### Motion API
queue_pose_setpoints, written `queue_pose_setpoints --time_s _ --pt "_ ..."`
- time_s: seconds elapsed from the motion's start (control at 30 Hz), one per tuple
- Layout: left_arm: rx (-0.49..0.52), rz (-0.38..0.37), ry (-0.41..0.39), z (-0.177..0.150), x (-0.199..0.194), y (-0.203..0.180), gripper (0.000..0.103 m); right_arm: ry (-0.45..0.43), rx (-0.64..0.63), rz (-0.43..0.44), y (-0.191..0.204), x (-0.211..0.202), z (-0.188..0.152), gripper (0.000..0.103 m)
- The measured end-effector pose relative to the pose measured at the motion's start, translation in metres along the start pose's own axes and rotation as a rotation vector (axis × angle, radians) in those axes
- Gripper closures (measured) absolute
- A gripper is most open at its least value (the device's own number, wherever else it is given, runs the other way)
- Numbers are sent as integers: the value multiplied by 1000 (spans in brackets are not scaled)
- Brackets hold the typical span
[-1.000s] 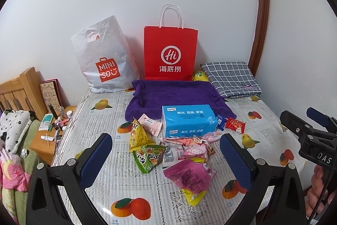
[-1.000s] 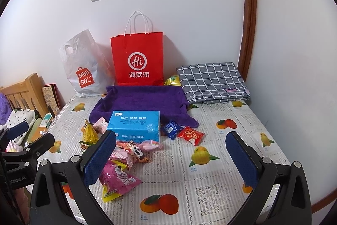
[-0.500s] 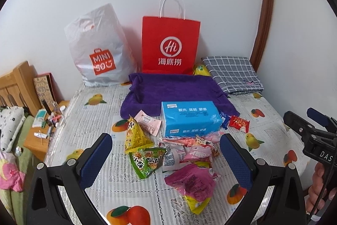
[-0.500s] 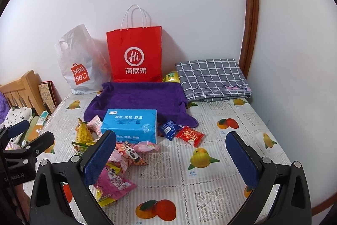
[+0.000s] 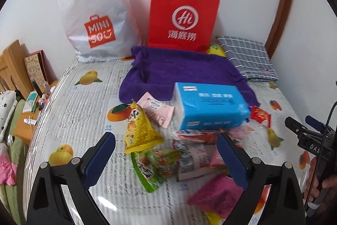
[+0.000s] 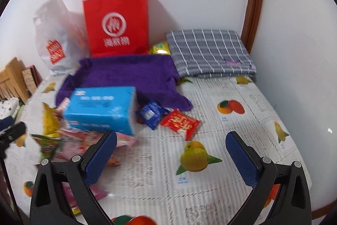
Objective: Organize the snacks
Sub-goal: 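Move the right gripper toward the red snack packet beside the tissue box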
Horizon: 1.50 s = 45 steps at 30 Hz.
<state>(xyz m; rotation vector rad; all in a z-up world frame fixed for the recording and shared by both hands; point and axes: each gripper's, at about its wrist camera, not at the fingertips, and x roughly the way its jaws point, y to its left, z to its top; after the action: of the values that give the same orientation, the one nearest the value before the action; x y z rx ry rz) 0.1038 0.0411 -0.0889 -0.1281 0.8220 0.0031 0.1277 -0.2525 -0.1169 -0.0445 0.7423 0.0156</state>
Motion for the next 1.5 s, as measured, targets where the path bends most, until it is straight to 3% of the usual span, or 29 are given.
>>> queue_pose_setpoints --time_s 0.57,1.07,1.27,1.5 --pt "-43 29 53 7 56 39 6 141 90 -64 -40 111 0 2" --pt "9 8 77 4 73 36 6 203 69 -54 -27 148 6 2" --pt "17 1 74 4 74 36 6 195 76 -39 -28 150 9 10" --pt "16 -6 73 5 74 36 6 169 43 -26 -21 145 12 31"
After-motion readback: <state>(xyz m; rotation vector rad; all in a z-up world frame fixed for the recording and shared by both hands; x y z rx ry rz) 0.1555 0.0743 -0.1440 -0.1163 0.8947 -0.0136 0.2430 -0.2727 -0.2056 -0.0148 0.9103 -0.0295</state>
